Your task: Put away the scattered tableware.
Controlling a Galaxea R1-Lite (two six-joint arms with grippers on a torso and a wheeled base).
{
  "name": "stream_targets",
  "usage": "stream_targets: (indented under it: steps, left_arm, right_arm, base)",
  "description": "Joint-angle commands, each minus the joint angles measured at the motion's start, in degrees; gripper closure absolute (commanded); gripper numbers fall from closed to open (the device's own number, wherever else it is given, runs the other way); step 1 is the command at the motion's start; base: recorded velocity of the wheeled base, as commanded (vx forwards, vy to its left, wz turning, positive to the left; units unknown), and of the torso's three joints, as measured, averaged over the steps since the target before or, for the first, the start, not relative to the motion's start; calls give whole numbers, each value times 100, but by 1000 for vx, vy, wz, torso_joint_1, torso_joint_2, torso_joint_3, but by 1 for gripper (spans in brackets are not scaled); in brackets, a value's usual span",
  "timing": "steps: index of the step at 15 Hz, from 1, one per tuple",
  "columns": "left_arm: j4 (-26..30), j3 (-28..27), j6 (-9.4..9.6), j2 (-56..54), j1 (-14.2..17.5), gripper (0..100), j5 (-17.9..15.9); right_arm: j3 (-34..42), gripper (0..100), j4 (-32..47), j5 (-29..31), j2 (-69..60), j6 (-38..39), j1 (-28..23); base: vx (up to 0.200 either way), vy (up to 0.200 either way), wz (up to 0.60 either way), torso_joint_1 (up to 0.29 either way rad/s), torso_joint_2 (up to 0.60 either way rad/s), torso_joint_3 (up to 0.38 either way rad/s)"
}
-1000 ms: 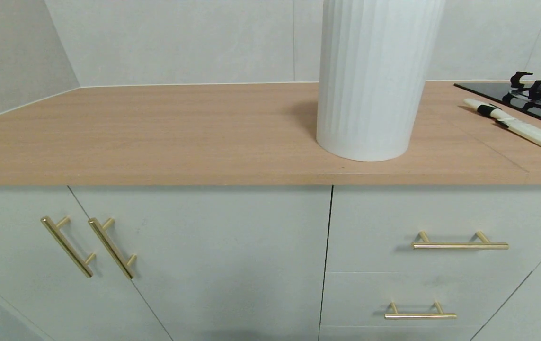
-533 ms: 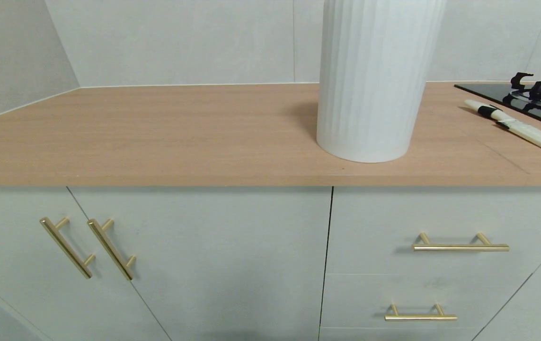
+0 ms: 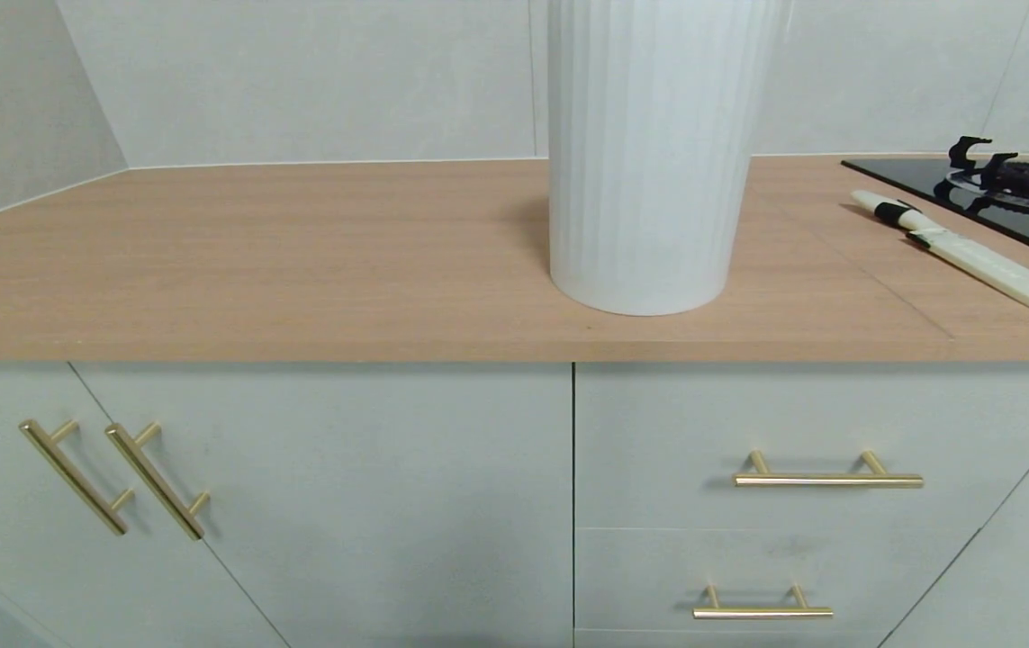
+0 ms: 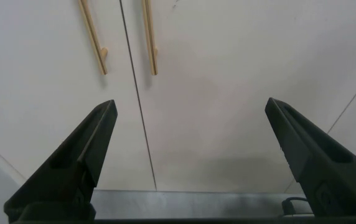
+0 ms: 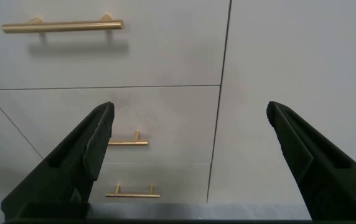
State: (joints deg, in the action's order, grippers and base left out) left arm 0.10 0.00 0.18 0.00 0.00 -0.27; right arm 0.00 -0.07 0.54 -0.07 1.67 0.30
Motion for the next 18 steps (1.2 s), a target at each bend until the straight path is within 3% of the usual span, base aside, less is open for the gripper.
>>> stream_targets:
  steps: [1, 12, 18]
  left_arm:
    - [-1, 0, -1, 0, 0, 0, 0]
    - [-1, 0, -1, 0, 0, 0, 0]
    - [-1, 0, -1, 9, 0, 0, 0]
  right_arm:
    - [0, 0, -1, -1, 7, 0, 5]
    - [0, 0, -1, -1, 7, 0, 5]
    - [0, 0, -1, -1, 7, 0, 5]
  base:
    - [0, 0, 0, 0, 0, 0]
    - [0, 0, 0, 0, 0, 0]
    - [0, 0, 0, 91, -315, -262]
